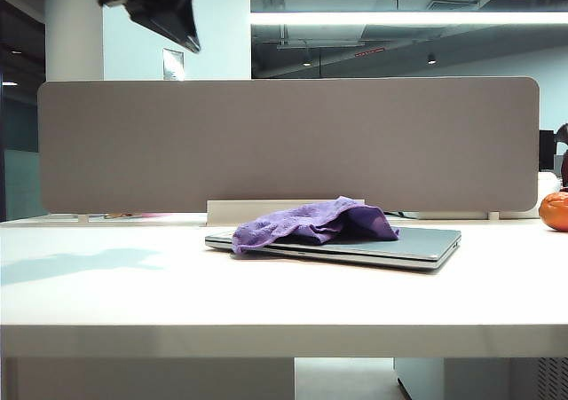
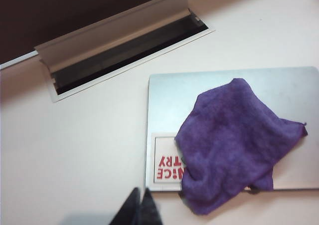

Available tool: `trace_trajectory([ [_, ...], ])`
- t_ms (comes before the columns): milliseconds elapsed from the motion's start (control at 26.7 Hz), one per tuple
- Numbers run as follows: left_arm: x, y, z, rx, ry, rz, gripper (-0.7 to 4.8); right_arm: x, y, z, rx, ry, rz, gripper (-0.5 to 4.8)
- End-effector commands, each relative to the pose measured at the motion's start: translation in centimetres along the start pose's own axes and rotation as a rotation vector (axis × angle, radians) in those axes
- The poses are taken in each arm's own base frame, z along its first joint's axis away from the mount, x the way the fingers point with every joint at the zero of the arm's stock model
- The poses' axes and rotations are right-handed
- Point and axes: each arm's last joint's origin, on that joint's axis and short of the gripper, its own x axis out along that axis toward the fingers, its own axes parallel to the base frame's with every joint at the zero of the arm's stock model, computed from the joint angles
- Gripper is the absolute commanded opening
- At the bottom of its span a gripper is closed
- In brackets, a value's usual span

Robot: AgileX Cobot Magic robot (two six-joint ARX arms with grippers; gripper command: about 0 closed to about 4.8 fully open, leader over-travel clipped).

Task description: Pick up the purple rag and put it over the laptop.

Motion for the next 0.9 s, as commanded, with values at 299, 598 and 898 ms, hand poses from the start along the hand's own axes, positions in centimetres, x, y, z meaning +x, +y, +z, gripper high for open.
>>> trace_trajectory([
  [299, -5.2, -0.6, -4.4, -0.024, -0.086, 0.033, -0.06, 0.0, -0.3, 0.0, -0.032, -0.017, -0.087, 0.22],
  [598, -9.4, -1.8, -8.4, -0.068, -0.149, 0.039, -0.06, 0.0, -0.3, -0.2, -0.029, 0.005, -0.089, 0.22],
  [898, -12.8, -2.8, -12.2, -0.111, -0.191, 0.041, -0.06, 0.0, -0.3, -0.2, -0.028, 0.009, -0.089, 0.22],
])
